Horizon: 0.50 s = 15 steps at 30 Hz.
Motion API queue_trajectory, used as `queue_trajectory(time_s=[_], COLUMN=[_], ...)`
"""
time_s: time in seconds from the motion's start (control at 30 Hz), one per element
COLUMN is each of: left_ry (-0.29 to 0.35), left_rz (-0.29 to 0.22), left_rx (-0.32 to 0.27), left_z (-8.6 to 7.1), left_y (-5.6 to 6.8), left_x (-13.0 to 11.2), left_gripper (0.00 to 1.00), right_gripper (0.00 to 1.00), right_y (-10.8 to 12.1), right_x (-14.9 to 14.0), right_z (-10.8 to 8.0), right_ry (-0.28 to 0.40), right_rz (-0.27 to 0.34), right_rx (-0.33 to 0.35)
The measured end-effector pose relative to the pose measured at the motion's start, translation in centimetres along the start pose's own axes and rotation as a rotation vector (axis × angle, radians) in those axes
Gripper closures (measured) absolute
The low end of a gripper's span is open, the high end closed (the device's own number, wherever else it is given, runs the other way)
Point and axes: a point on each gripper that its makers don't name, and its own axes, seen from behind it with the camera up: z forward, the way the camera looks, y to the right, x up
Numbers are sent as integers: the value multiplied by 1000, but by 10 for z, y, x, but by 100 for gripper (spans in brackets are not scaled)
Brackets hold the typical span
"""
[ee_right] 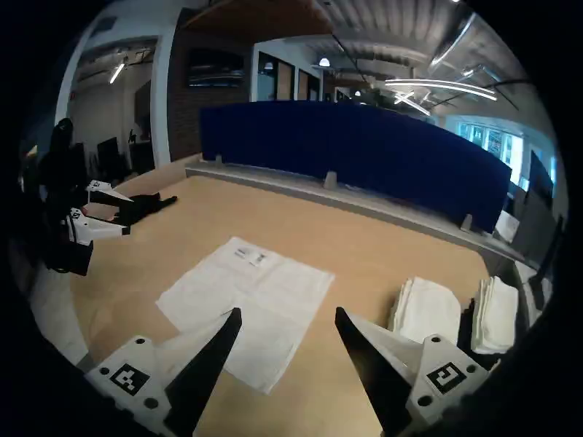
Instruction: Fold towel
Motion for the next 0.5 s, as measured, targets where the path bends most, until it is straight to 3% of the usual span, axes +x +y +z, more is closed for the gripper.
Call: queue_trajectory(time_s=[0.5], left_ry=[-132], left_rz=[8], left_rx=[-84], left_z=[25], left_y=[25], left_x=[-69], left_gripper=[3], right_gripper=[0], right_y=[-19], right_x=[-68], right_z=[33], right_ry=[-115], right_rz=[-19], right_rx=[49])
